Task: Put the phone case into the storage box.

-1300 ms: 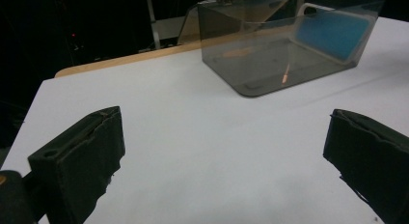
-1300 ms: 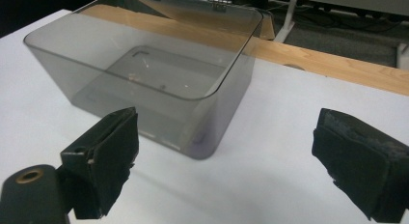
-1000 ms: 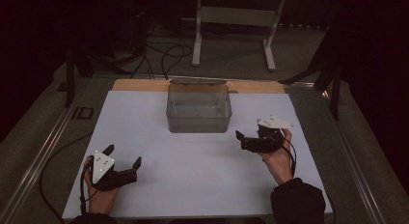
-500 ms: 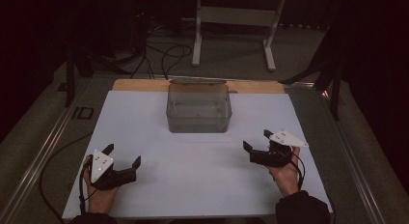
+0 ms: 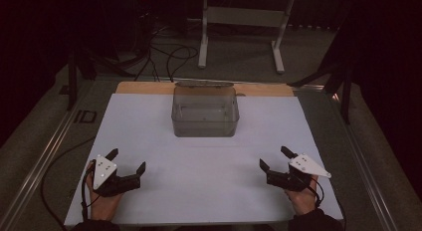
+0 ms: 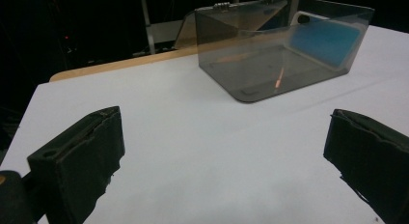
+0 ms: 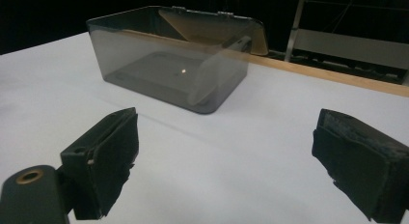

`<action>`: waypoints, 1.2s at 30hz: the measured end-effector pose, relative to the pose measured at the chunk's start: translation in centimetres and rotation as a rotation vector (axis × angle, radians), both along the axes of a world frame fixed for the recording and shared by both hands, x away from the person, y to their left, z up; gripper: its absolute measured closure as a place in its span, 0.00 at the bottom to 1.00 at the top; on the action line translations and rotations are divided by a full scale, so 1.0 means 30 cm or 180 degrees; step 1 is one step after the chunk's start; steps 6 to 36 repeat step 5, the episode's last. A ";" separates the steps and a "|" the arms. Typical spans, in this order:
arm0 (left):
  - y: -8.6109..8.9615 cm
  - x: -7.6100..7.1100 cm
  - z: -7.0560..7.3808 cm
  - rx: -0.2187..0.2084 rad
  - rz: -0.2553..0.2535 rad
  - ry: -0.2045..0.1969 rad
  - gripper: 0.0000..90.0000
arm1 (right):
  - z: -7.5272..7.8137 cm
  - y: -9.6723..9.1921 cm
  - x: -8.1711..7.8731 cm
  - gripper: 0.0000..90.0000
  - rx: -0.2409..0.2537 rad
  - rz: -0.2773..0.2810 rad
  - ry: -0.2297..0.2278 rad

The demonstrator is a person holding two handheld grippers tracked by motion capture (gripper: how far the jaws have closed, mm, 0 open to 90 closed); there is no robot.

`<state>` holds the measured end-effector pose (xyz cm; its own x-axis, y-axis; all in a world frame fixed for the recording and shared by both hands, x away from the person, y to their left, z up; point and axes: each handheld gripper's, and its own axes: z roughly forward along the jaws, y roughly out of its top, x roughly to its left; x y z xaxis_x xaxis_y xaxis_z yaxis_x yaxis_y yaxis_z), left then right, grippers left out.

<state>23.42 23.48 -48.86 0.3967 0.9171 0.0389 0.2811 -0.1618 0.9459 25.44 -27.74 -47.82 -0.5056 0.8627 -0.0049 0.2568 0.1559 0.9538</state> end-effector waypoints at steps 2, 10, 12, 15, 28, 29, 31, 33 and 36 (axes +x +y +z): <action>-0.001 -0.001 0.000 0.0005 -0.0002 -0.0002 0.01 | -0.007 -0.005 -0.005 0.10 0.0007 0.0003 0.0014; -0.004 0.000 -0.002 0.0017 -0.0005 0.0006 0.01 | -0.014 -0.006 -0.006 0.10 -0.0009 0.0006 0.0033; -0.004 0.000 -0.002 0.0017 -0.0005 0.0006 0.01 | -0.014 -0.006 -0.006 0.10 -0.0009 0.0006 0.0033; -0.004 0.000 -0.002 0.0017 -0.0005 0.0006 0.01 | -0.014 -0.006 -0.006 0.10 -0.0009 0.0006 0.0033; -0.004 0.000 -0.002 0.0017 -0.0005 0.0006 0.01 | -0.014 -0.006 -0.006 0.10 -0.0009 0.0006 0.0033; -0.004 0.000 -0.002 0.0017 -0.0005 0.0006 0.01 | -0.014 -0.006 -0.006 0.10 -0.0009 0.0006 0.0033; -0.004 0.000 -0.002 0.0017 -0.0005 0.0006 0.01 | -0.014 -0.006 -0.006 0.10 -0.0009 0.0006 0.0033; -0.004 0.000 -0.002 0.0017 -0.0005 0.0006 0.01 | -0.014 -0.006 -0.006 0.10 -0.0009 0.0006 0.0033; -0.004 0.000 -0.002 0.0017 -0.0005 0.0006 0.01 | -0.014 -0.006 -0.006 0.10 -0.0009 0.0006 0.0033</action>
